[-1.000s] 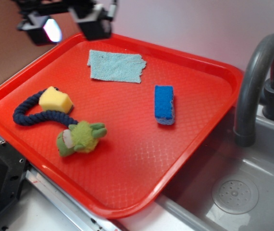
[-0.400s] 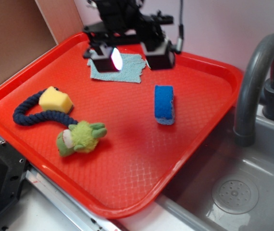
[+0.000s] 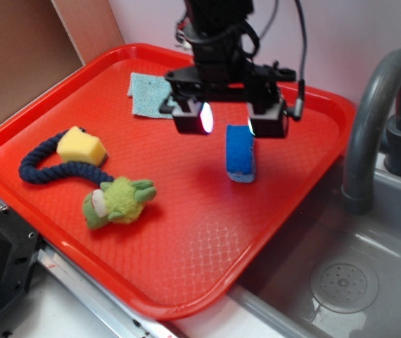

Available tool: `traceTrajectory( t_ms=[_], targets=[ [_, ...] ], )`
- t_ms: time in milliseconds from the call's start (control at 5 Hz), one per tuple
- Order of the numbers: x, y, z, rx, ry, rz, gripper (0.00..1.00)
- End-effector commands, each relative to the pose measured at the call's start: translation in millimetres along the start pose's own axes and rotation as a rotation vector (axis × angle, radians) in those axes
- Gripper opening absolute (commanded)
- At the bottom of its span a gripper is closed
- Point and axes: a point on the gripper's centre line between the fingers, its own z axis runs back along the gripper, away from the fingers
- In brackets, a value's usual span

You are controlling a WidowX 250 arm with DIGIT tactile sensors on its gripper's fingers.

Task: Grab the blue sponge.

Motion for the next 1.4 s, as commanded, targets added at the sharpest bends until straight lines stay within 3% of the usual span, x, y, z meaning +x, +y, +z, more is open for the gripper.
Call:
traceTrajectory(
  t_ms=[0,400,600,800,1000,1200],
  targets=[
    [7,-18,-12,-0.061,-0.005,0.004,1.0],
    [7,-18,-33,-0.073,0.044,-0.008,1.0],
    [5,-14,-35,-0.041,0.009,0.006,0.0],
    [3,-10,-32,-0.031,0.001,0.009,0.0],
    [6,-2,-9,-0.061,-0.013,0.021,0.0],
    [17,15,36,-0.096,0.014,-0.037,0.0]
  ],
)
